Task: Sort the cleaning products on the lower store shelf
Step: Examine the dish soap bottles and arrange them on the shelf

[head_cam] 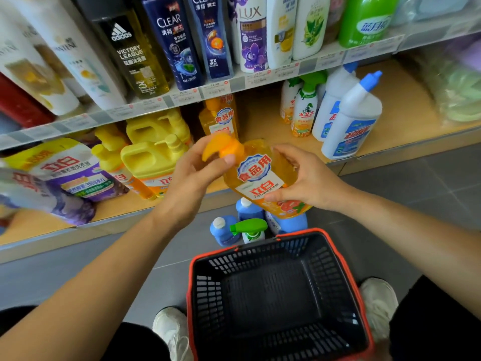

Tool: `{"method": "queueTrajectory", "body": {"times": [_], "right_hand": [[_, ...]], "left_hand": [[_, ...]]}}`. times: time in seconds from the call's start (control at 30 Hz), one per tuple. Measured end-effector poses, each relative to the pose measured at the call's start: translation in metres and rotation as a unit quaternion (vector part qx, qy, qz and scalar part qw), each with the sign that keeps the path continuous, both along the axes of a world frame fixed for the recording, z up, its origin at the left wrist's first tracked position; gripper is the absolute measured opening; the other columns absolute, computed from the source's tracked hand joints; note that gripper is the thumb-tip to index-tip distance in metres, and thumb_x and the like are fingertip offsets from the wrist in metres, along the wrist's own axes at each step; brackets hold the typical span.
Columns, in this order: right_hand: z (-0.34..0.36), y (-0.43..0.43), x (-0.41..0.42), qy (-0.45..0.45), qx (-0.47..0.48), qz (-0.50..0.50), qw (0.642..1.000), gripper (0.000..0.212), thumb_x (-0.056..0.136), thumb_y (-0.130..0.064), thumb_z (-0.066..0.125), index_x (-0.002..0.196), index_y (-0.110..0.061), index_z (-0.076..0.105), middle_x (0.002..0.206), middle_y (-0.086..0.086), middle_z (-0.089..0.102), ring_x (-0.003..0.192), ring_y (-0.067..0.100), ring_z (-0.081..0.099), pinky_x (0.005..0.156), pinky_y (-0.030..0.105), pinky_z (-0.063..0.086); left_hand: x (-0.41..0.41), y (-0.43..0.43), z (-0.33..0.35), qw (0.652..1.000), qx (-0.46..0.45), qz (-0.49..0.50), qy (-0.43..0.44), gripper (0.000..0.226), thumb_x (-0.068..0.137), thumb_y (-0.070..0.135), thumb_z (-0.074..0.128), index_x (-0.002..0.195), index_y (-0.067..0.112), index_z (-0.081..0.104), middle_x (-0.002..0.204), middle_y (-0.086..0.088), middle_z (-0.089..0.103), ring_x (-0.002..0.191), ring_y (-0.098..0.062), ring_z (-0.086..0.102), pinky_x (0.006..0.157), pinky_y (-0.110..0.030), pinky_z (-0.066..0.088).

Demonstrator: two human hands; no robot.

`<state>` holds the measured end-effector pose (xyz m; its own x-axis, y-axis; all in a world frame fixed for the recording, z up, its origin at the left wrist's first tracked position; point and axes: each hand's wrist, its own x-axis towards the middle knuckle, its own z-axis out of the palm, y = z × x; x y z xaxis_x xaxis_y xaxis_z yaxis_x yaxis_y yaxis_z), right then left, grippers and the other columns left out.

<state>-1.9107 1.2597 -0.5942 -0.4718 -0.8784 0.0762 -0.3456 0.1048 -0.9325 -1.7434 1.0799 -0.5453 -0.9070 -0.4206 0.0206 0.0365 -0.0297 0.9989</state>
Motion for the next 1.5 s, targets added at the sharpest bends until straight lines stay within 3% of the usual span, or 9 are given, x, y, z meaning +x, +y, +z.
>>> {"method": "queueTrajectory", "body": {"times": [0.1, 0.27, 0.4, 0.5, 0.7, 0.97, 1.27, 1.4, 1.5], "right_hand": [[0.003, 0.013, 0.002, 0.074, 0.044, -0.003, 0.996, 0.088, 0.062, -0.028, 0.097, 0.137, -0.027, 0.051, 0.123, -0.02, 0.061, 0.113, 0.002, 0.06, 0.08, 0.012, 0.052], [0.011, 0.027, 0.01, 0.275, 0.062, -0.003, 0.959, 0.09, 0.062, -0.04, 0.094, 0.138, -0.027, 0.049, 0.13, -0.005, 0.058, 0.118, 0.015, 0.053, 0.095, 0.042, 0.049], [0.016, 0.036, 0.018, 0.408, 0.045, -0.003, 0.912, 0.082, 0.063, -0.04, 0.092, 0.134, -0.018, 0.056, 0.124, 0.006, 0.062, 0.113, 0.029, 0.055, 0.091, 0.046, 0.046], [0.02, 0.038, 0.021, 0.454, 0.034, -0.012, 0.89, 0.075, 0.067, -0.037, 0.09, 0.132, -0.014, 0.06, 0.124, 0.008, 0.063, 0.115, 0.03, 0.055, 0.094, 0.046, 0.041], [0.028, 0.045, 0.017, 0.317, 0.021, 0.016, 0.948, 0.078, 0.068, -0.039, 0.089, 0.135, -0.021, 0.056, 0.128, -0.006, 0.056, 0.119, 0.013, 0.052, 0.1, 0.031, 0.043], [0.021, 0.045, 0.014, 0.143, 0.063, 0.033, 0.987, 0.088, 0.062, -0.023, 0.096, 0.138, -0.027, 0.052, 0.126, -0.017, 0.058, 0.119, -0.003, 0.053, 0.094, 0.005, 0.041], [0.02, 0.043, 0.013, 0.087, 0.078, 0.032, 0.993, 0.086, 0.062, -0.02, 0.096, 0.134, -0.028, 0.05, 0.12, -0.024, 0.059, 0.111, -0.015, 0.054, 0.087, 0.003, 0.042], [0.022, 0.044, 0.011, 0.098, 0.082, 0.015, 0.992, 0.087, 0.061, -0.025, 0.096, 0.131, -0.037, 0.045, 0.119, -0.033, 0.053, 0.111, -0.024, 0.048, 0.085, -0.002, 0.039], [0.024, 0.044, 0.011, 0.1, 0.084, 0.011, 0.991, 0.086, 0.062, -0.027, 0.096, 0.13, -0.039, 0.045, 0.116, -0.035, 0.054, 0.11, -0.025, 0.048, 0.083, -0.003, 0.039]], "left_hand": [[0.012, 0.004, 0.005, 0.993, -0.116, -0.005, -0.015, 0.028, 0.089, 0.021, 0.074, 0.117, 0.021, 0.07, 0.117, -0.003, 0.073, 0.11, -0.015, 0.068, 0.086, -0.026, 0.055], [0.031, 0.02, 0.007, 0.948, -0.315, -0.018, -0.042, 0.018, 0.085, 0.016, 0.081, 0.099, 0.025, 0.075, 0.095, 0.007, 0.073, 0.079, -0.007, 0.065, 0.071, -0.023, 0.053], [0.037, 0.031, 0.004, 0.932, -0.352, -0.003, -0.083, 0.021, 0.079, 0.019, 0.087, 0.096, 0.016, 0.075, 0.093, 0.003, 0.072, 0.068, -0.01, 0.062, 0.067, -0.032, 0.053], [0.042, 0.036, 0.007, 0.918, -0.392, -0.016, -0.056, 0.023, 0.077, 0.016, 0.088, 0.095, 0.011, 0.074, 0.093, 0.003, 0.068, 0.074, -0.007, 0.062, 0.066, -0.024, 0.049], [0.05, 0.038, 0.016, 0.886, -0.458, -0.06, 0.049, 0.032, 0.077, 0.009, 0.087, 0.106, 0.003, 0.076, 0.109, -0.009, 0.07, 0.103, -0.019, 0.066, 0.082, -0.03, 0.055], [0.05, 0.031, 0.022, 0.859, -0.497, -0.075, 0.093, 0.035, 0.081, 0.002, 0.083, 0.115, 0.006, 0.074, 0.117, -0.009, 0.069, 0.111, -0.019, 0.065, 0.092, -0.035, 0.055], [0.046, 0.03, 0.02, 0.947, -0.32, -0.015, 0.009, 0.046, 0.082, 0.026, 0.079, 0.127, 0.023, 0.067, 0.121, 0.004, 0.07, 0.109, -0.016, 0.068, 0.083, -0.042, 0.061], [0.045, 0.027, 0.022, 0.956, -0.294, 0.015, 0.017, 0.037, 0.083, 0.03, 0.077, 0.12, 0.027, 0.071, 0.11, 0.004, 0.073, 0.09, -0.022, 0.067, 0.075, -0.046, 0.059], [0.045, 0.026, 0.021, 0.938, -0.342, 0.026, 0.049, 0.033, 0.086, 0.019, 0.078, 0.118, 0.02, 0.072, 0.115, 0.0, 0.068, 0.095, -0.017, 0.063, 0.072, -0.041, 0.058]]}}
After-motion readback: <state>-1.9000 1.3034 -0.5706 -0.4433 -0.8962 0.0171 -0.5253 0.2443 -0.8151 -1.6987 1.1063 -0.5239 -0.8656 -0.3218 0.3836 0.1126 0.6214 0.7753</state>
